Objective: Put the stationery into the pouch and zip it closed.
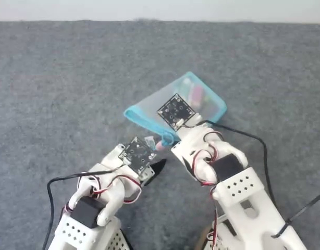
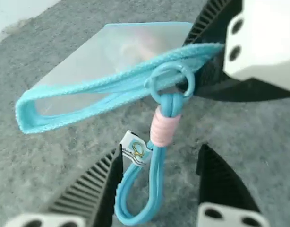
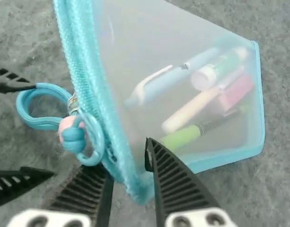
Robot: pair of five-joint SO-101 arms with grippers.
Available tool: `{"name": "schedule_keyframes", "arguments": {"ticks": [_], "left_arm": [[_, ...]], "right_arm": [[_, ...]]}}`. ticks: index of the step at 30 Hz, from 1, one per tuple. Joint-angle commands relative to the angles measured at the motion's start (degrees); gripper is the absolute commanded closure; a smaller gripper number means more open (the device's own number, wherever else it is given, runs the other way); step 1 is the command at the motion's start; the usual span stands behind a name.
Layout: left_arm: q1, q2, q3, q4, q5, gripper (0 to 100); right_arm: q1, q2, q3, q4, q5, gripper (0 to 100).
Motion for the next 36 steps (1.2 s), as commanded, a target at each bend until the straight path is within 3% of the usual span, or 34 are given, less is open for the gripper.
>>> {"name": "schedule_keyframes", "arguments": {"ticks": [1, 5, 14, 21, 29, 36], "left_arm": [[0.79, -0.62, -2.33, -0.62, -0.88, 75], [0.44, -0.7, -0.04, -3.6, -0.88, 76], [0.44, -0.7, 2.15, -8.35, 2.55, 84], [-0.44, -0.7, 1.8, -8.44, 2.29, 99], [-11.6, -0.7, -0.92, -8.44, 2.29, 99], [-13.36, -0.7, -0.92, -8.44, -0.35, 99]], "right_arm": [[-4.53, -1.19, -3.87, 2.95, -1.14, 99.1], [-8.84, -1.19, -3.87, 4.79, -1.14, 99.1], [-8.75, -10.07, -2.64, 7.6, -0.7, 99.1], [-5.85, -11.3, -0.35, 7.43, 0.97, 99.1], [0.92, -11.3, 2.73, 2.86, 3.69, 99.1], [1.45, -11.3, 2.99, 2.68, 3.78, 99.1]]}}
